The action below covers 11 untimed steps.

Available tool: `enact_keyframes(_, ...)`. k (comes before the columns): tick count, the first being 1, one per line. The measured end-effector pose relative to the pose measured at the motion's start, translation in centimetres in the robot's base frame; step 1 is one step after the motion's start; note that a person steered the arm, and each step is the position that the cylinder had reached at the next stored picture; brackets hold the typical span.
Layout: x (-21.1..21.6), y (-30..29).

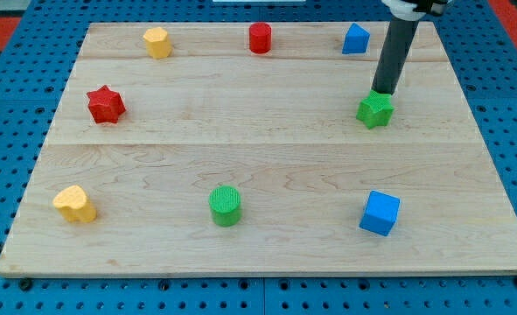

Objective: Move your arm above the green star

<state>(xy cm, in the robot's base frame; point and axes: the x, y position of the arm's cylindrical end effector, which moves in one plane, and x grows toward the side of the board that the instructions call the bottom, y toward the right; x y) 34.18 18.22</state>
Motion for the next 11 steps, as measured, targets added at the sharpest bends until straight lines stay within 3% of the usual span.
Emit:
enact_keyframes(2, -2.9, 0.7)
enact_keyframes(11, -3.0, -0.3)
